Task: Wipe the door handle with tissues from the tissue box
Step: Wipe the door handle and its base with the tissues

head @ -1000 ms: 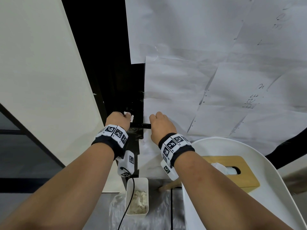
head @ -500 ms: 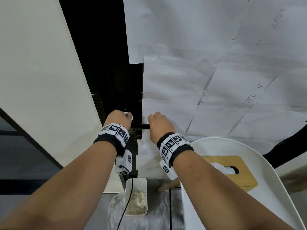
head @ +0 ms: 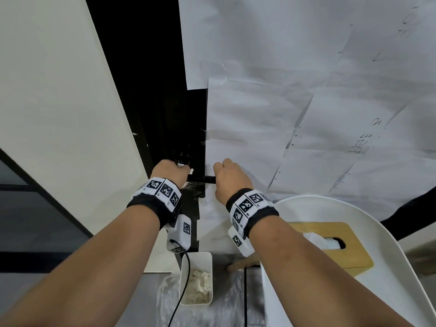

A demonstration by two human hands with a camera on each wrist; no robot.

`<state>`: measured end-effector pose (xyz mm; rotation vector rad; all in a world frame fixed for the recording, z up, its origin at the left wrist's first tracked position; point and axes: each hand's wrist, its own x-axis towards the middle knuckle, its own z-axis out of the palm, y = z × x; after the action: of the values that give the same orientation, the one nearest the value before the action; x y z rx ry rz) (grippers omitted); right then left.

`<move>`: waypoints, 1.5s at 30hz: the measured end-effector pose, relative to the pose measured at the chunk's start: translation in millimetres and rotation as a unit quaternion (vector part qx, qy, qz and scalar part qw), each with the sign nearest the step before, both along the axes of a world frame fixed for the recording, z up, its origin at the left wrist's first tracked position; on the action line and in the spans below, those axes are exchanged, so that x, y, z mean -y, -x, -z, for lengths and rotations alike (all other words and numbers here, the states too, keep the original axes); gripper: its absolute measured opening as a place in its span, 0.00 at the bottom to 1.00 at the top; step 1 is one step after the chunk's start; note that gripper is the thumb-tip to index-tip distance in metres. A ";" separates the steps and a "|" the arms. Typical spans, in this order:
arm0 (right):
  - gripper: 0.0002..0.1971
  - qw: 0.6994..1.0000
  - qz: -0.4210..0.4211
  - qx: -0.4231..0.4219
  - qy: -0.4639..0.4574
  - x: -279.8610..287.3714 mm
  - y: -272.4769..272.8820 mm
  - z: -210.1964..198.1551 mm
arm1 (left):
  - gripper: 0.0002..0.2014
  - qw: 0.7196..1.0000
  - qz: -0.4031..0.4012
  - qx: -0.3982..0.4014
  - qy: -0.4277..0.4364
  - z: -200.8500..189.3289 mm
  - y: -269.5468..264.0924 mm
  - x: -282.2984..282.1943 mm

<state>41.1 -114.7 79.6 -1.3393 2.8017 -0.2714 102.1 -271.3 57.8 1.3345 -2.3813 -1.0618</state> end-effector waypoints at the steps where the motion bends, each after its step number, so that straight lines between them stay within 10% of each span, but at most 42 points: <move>1: 0.16 1.000 0.001 0.001 0.001 0.5 -0.2 0.0 | 0.17 1.000 0.005 0.003 0.003 -1.7 0.8 0.7; 15: 0.16 1.000 0.002 0.002 0.000 -2.1 -1.6 0.5 | 0.13 0.997 -0.032 -0.005 -0.070 -25.0 0.7 -1.5; 18: 0.17 1.000 0.000 -0.001 0.002 -2.0 -1.3 1.1 | 0.23 0.998 0.002 0.065 0.021 -16.2 -2.5 -5.5; 26: 0.16 1.000 0.002 0.001 -0.001 -0.1 -0.6 0.7 | 0.18 0.991 -0.040 -0.051 -0.117 -14.9 -3.5 -6.5; 38: 0.16 1.000 0.000 0.001 0.001 0.1 -0.7 -0.7 | 0.15 0.984 0.003 0.073 0.165 -22.9 -3.0 -21.3; 45: 0.16 1.000 0.003 0.001 -0.002 0.9 -1.2 -0.5 | 0.15 0.970 0.074 0.007 0.232 -11.0 -23.6 -26.6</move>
<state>42.3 -115.6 80.1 -1.3297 2.8023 -0.2660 125.7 -244.7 68.8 1.0138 -2.5546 -0.4704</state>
